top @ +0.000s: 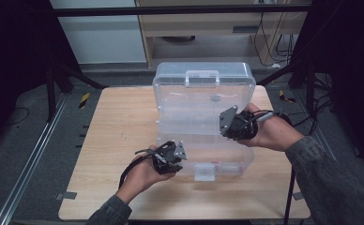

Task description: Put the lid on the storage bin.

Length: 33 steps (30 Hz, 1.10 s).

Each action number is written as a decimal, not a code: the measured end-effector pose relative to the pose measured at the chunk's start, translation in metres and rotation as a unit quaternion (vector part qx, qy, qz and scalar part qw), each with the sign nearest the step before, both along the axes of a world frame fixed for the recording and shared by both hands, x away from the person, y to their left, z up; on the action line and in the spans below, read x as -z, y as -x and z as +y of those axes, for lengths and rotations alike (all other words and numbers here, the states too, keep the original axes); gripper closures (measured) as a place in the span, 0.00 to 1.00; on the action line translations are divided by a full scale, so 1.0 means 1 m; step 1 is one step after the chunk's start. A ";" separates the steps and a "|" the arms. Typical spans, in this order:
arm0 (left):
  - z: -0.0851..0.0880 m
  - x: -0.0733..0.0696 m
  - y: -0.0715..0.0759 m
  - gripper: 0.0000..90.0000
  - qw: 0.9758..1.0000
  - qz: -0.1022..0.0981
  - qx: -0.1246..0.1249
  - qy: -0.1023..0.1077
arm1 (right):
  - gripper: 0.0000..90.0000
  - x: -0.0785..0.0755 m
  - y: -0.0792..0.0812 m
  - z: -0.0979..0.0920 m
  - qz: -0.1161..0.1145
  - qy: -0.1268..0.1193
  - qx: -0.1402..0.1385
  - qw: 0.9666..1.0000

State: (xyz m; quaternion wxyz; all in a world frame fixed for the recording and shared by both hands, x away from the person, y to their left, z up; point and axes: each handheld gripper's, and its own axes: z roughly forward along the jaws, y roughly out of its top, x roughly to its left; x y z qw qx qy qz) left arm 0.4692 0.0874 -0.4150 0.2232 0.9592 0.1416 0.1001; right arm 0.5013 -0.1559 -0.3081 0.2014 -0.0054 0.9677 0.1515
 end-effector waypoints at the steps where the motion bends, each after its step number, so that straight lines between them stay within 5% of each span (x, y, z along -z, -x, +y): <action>1: 0.000 0.001 0.002 0.84 1.000 0.004 -0.011 0.004 | 0.95 0.001 0.001 0.000 0.001 0.000 0.000 1.000; 4: 0.001 0.000 -0.002 0.84 1.000 -0.005 0.014 -0.002 | 0.95 0.003 0.003 0.000 0.006 0.000 -0.002 1.000; 16: 0.001 0.003 0.000 0.82 1.000 -0.008 0.007 0.010 | 0.93 0.003 0.003 -0.001 0.006 0.001 -0.003 1.000; 19: 0.000 0.006 0.002 0.73 1.000 -0.010 -0.014 0.010 | 0.93 0.003 0.003 -0.002 0.001 0.003 -0.004 1.000; 21: 0.003 0.004 0.002 0.70 1.000 -0.016 -0.004 0.013 | 0.93 0.003 0.004 -0.003 0.001 0.002 -0.004 1.000; 27: 0.018 -0.019 0.013 0.64 0.997 -0.024 -0.017 0.066 | 0.93 0.003 0.003 -0.004 0.004 0.001 -0.003 1.000; 30: 0.027 -0.034 0.020 0.66 0.995 -0.025 -0.031 0.092 | 0.93 0.003 0.003 -0.005 0.003 0.000 -0.004 1.000; 31: 0.032 -0.041 0.018 0.67 0.994 -0.040 -0.015 0.097 | 0.93 0.003 0.003 -0.005 0.004 -0.001 -0.004 1.000; 33: 0.040 -0.052 0.020 0.73 0.991 -0.042 -0.026 0.124 | 0.93 0.003 0.003 -0.005 0.005 -0.001 -0.003 1.000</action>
